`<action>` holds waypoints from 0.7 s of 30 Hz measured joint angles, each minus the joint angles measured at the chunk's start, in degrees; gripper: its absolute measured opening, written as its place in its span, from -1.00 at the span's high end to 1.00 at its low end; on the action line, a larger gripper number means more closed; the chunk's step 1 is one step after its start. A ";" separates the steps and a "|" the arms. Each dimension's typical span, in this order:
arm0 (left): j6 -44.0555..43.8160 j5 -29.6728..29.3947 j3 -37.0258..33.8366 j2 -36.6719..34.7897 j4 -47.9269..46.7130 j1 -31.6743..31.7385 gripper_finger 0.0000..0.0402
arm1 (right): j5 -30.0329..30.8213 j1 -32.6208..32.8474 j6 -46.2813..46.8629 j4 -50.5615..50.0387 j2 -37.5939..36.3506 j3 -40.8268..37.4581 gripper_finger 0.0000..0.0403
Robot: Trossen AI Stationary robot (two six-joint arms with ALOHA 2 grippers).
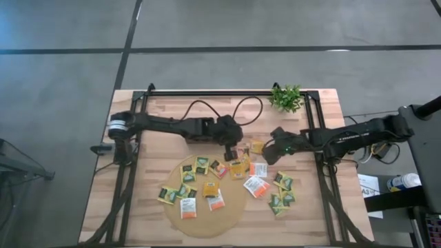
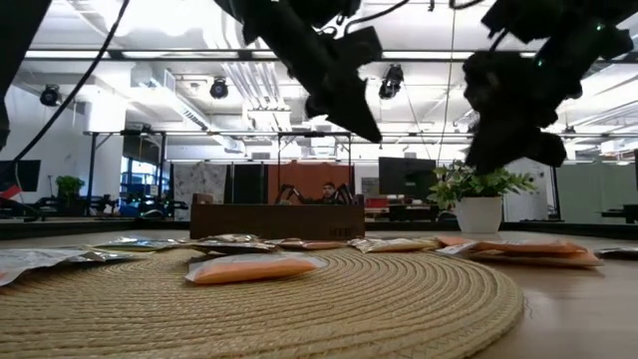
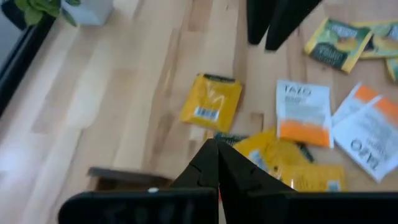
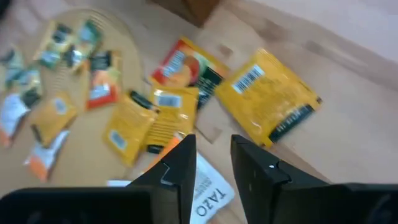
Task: Pick & Place Tea
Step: Put the yellow tea bag into the middle section of the wooden organizer
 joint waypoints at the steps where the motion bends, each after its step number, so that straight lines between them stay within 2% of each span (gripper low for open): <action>1: -0.45 0.23 0.07 0.52 1.15 -0.03 0.98 | 0.06 -0.07 0.65 -0.59 0.71 0.00 0.49; 7: -0.88 1.64 0.38 1.39 6.22 -0.11 0.66 | 0.72 -1.74 3.12 -2.96 5.36 -0.02 0.33; 12: 0.32 2.20 0.47 3.57 8.89 -0.11 0.41 | -0.95 -6.78 3.87 -3.05 9.60 -0.06 0.17; 17: 1.75 3.20 0.51 8.09 10.04 -0.86 0.37 | -2.92 -11.32 0.09 -0.98 12.91 -0.24 0.09; 21: 3.72 3.15 1.38 10.57 10.07 -1.71 0.36 | -3.08 -13.85 -2.02 1.14 12.69 -0.24 0.08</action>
